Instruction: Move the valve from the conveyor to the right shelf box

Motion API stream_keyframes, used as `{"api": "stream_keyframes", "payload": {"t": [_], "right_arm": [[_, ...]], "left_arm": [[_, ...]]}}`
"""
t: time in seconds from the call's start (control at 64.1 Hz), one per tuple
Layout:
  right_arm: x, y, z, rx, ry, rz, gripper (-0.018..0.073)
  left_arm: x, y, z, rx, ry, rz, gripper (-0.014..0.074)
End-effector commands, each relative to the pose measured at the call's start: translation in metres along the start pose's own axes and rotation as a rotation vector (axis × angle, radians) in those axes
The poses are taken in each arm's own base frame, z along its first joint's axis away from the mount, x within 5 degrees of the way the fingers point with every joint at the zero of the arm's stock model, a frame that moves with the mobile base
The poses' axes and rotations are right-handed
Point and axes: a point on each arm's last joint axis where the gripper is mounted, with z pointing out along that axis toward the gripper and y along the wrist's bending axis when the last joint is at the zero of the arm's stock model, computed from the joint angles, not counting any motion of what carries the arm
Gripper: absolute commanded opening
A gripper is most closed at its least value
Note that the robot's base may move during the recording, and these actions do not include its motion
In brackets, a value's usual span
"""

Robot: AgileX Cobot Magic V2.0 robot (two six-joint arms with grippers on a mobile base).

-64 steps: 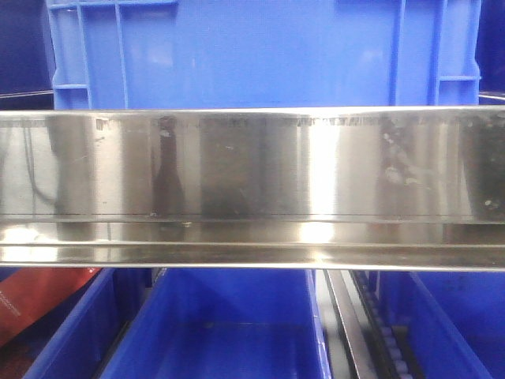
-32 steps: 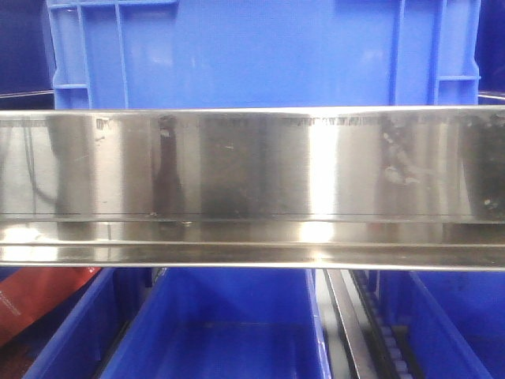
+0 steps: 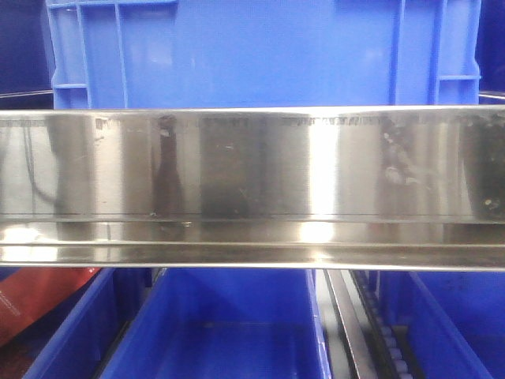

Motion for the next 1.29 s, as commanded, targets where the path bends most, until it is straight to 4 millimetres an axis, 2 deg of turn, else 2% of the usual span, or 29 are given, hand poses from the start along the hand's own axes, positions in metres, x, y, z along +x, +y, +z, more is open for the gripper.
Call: {"api": "stream_keyframes", "payload": {"t": [0.0, 0.109, 0.234, 0.312, 0.405, 0.483, 0.577, 0.78, 0.873, 0.982, 1.06, 1.107, 1.279], "right_arm": [[-0.030, 0.006, -0.019, -0.036, -0.204, 0.027, -0.0153], [-0.054, 0.015, -0.024, -0.086, -0.266, 0.003, -0.0153], [-0.081, 0.037, -0.020, -0.186, -0.309, -0.039, -0.0153], [-0.092, 0.053, -0.008, -0.255, -0.309, -0.061, -0.0153], [-0.102, 0.073, 0.008, -0.324, -0.295, -0.082, -0.0153], [-0.101, 0.088, 0.031, -0.365, -0.244, -0.096, -0.0153], [-0.094, 0.097, 0.059, -0.380, -0.167, -0.105, -0.0153], [-0.071, 0.106, 0.120, -0.378, 0.035, -0.119, -0.0153], [-0.061, 0.110, 0.142, -0.377, 0.105, -0.122, -0.0151], [-0.052, 0.111, 0.159, -0.375, 0.159, -0.124, -0.0146], [-0.048, 0.112, 0.165, -0.375, 0.186, -0.126, -0.0089], [-0.047, 0.112, 0.165, -0.375, 0.192, -0.127, -0.0008], [-0.049, 0.112, 0.163, -0.378, 0.195, -0.130, 0.0398]], "left_arm": [[-0.025, -0.007, -0.008, 0.039, -0.124, 0.050, -0.0111], [-0.050, -0.024, -0.006, 0.112, -0.151, 0.098, -0.0111], [-0.076, -0.059, 0.007, 0.240, -0.147, 0.143, -0.0111], [-0.085, -0.084, 0.021, 0.315, -0.128, 0.171, -0.0111], [-0.086, -0.118, 0.042, 0.395, -0.095, 0.206, -0.0111], [-0.080, -0.141, 0.067, 0.431, -0.046, 0.231, -0.0111], [-0.067, -0.159, 0.093, 0.445, 0.025, 0.254, -0.0111], [-0.037, -0.172, 0.139, 0.428, 0.202, 0.291, -0.0111], [-0.028, -0.177, 0.153, 0.423, 0.249, 0.300, -0.0111], [-0.023, -0.179, 0.160, 0.420, 0.275, 0.306, -0.0098], [-0.021, -0.179, 0.161, 0.419, 0.283, 0.307, -0.0015], [-0.021, -0.179, 0.161, 0.419, 0.284, 0.308, 0.0055], [-0.021, -0.179, 0.161, 0.419, 0.284, 0.308, 0.0411]]}}
